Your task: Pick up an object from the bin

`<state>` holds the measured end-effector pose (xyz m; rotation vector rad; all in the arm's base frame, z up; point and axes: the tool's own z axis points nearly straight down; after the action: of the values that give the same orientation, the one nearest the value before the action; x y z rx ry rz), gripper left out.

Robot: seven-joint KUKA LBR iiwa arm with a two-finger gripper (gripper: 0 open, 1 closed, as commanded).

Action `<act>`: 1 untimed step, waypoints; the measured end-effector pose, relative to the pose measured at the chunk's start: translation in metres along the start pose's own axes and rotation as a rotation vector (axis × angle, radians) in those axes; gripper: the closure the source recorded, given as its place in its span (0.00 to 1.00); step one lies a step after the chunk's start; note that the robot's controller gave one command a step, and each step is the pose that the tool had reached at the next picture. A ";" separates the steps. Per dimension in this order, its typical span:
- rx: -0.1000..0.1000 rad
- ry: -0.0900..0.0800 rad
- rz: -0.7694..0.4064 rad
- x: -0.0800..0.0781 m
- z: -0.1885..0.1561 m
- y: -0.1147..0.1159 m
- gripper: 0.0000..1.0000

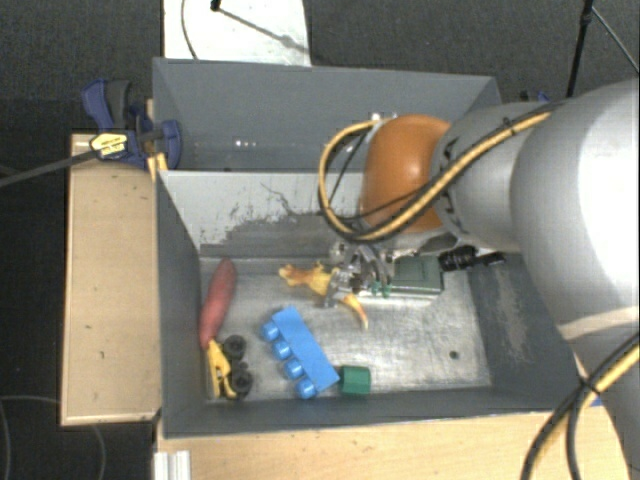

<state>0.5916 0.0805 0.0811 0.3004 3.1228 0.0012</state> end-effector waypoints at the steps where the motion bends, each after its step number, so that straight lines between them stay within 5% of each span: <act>1: 0.001 0.001 -0.001 0.000 -0.002 0.000 1.00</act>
Offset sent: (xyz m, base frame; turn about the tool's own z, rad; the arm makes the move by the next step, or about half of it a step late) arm 0.0000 0.0001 0.0157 0.0000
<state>0.5911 0.0804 0.0832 0.2997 3.1240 0.0006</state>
